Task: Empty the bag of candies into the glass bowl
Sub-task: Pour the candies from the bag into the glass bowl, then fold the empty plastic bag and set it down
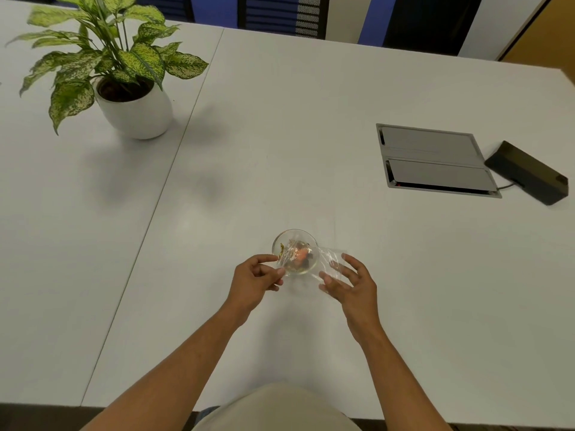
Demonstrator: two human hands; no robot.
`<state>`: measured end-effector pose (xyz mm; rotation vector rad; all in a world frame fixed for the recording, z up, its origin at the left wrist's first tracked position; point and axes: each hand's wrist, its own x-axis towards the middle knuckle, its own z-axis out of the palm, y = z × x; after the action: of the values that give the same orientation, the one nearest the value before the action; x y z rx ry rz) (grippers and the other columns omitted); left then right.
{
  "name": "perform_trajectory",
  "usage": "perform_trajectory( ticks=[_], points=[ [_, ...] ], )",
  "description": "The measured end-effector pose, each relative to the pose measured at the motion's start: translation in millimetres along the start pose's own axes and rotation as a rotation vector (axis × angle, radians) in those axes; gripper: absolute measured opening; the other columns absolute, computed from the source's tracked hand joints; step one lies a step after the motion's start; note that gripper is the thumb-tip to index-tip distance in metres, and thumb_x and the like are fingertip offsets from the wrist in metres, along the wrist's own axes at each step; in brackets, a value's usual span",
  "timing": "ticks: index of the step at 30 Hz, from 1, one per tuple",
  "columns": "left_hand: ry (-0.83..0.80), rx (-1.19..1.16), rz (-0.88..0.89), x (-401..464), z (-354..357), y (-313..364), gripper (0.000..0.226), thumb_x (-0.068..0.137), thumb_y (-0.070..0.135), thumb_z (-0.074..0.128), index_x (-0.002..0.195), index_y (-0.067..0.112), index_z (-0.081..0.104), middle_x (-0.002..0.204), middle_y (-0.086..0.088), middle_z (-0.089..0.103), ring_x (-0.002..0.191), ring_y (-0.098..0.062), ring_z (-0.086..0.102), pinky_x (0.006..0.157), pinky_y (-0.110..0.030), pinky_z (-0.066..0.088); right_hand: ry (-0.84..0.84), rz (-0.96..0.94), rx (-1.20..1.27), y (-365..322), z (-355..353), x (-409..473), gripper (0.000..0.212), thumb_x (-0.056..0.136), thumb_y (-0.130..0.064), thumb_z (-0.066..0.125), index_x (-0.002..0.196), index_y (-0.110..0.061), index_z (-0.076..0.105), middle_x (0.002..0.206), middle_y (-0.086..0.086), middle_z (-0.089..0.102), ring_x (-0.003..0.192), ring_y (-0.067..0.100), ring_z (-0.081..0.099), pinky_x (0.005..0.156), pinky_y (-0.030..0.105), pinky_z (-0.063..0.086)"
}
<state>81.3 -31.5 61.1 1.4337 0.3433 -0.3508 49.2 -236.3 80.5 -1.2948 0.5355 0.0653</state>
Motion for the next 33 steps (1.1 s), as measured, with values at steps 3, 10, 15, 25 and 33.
perform_trajectory(
  ticks=[3,10,15,25,33],
  points=[
    [0.001,0.043,0.052,-7,-3,2,0.024,0.081,0.005,0.075,0.103,0.012,0.068,0.065,-0.002,0.067,0.067,-0.019,0.07,0.065,-0.029,0.059,-0.009,0.018,0.046,8,-2,-11,0.063,0.074,0.007,0.077,0.128,-0.018,0.055,0.121,0.012,0.064,0.098,0.035,0.072,0.074,0.041,0.062],
    [-0.103,0.144,0.077,-25,-15,3,0.03,0.083,0.013,0.074,0.112,0.014,0.066,0.078,-0.012,0.066,0.074,-0.024,0.069,0.076,-0.036,0.061,0.028,0.136,0.126,13,-2,-22,0.023,0.09,-0.023,0.063,0.11,-0.011,0.062,0.114,0.018,0.07,0.095,0.03,0.072,0.073,0.036,0.058],
    [-0.073,0.214,0.029,-35,-20,-1,0.038,0.084,0.043,0.068,0.116,0.024,0.059,0.097,-0.012,0.062,0.089,-0.03,0.072,0.082,-0.042,0.061,0.032,0.105,-0.005,9,7,-24,0.014,0.097,-0.018,0.055,0.101,-0.007,0.063,0.095,0.012,0.071,0.077,0.024,0.072,0.065,0.034,0.06],
    [0.082,0.116,0.018,-43,-12,3,0.015,0.091,0.021,0.065,0.088,0.007,0.07,0.083,-0.009,0.069,0.077,-0.024,0.071,0.067,-0.032,0.06,-0.037,0.102,-0.073,22,17,-41,0.012,0.096,-0.016,0.056,0.099,-0.008,0.065,0.091,0.009,0.073,0.076,0.024,0.073,0.065,0.035,0.06],
    [0.11,0.056,0.019,-47,-15,-1,0.014,0.091,0.02,0.065,0.089,0.006,0.068,0.083,-0.011,0.064,0.072,-0.027,0.07,0.062,-0.036,0.06,-0.014,0.148,-0.028,29,16,-45,0.012,0.095,-0.014,0.059,0.098,-0.008,0.069,0.093,0.011,0.073,0.081,0.026,0.074,0.072,0.039,0.06]
  ],
)
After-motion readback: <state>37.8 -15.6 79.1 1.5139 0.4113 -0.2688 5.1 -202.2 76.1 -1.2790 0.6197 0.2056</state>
